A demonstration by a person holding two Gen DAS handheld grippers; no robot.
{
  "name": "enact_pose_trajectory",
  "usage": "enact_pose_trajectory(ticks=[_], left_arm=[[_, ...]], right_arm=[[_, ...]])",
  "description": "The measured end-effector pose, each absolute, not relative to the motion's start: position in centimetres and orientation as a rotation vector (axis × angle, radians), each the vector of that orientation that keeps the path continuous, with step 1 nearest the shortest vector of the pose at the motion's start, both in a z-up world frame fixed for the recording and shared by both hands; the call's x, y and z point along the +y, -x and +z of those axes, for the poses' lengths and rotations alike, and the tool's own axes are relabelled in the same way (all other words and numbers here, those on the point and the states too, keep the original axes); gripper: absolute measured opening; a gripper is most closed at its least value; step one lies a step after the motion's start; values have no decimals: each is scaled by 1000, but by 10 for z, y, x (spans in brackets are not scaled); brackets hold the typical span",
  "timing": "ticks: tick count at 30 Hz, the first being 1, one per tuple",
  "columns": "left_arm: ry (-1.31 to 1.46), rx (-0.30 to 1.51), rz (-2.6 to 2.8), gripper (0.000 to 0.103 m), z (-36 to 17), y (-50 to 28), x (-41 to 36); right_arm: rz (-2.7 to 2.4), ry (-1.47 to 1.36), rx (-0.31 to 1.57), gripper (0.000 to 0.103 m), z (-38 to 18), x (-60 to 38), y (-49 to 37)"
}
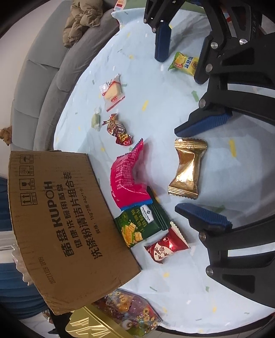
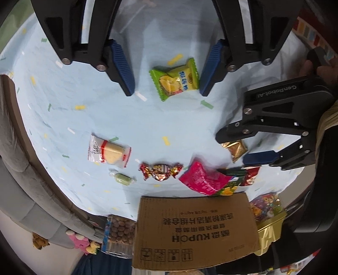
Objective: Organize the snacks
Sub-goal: 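Close left tool on the gold candy while right tool closes on the green-yellow packet, then carry the gold candy with left tool while right tool carries the packet over the box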
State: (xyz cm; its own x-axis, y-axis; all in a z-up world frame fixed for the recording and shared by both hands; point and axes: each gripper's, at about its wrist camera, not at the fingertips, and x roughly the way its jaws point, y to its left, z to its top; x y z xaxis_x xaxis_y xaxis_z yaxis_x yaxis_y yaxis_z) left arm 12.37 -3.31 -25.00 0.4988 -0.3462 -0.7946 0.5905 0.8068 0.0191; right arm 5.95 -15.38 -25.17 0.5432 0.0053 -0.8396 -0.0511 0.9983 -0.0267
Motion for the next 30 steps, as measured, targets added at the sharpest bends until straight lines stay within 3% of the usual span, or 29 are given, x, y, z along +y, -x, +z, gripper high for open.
enact_pose_trajectory(ticks=[4,10,15,30], left_arm=[[-297,881,-596,51,-249,-122,-33],[-304,880,-605,40,-249,-120,-38],[-314,878,-597,35,-248,-120,-40],[-257,842,-512,34,-213,-103,-31]], right_arm=[[68,71,987,41,-250,-147,-57],[87,61,991,31,-250,-147,-58],[90,47,994,30,-248,-150,-60],[75,86,920,30,-219,-151,-59]])
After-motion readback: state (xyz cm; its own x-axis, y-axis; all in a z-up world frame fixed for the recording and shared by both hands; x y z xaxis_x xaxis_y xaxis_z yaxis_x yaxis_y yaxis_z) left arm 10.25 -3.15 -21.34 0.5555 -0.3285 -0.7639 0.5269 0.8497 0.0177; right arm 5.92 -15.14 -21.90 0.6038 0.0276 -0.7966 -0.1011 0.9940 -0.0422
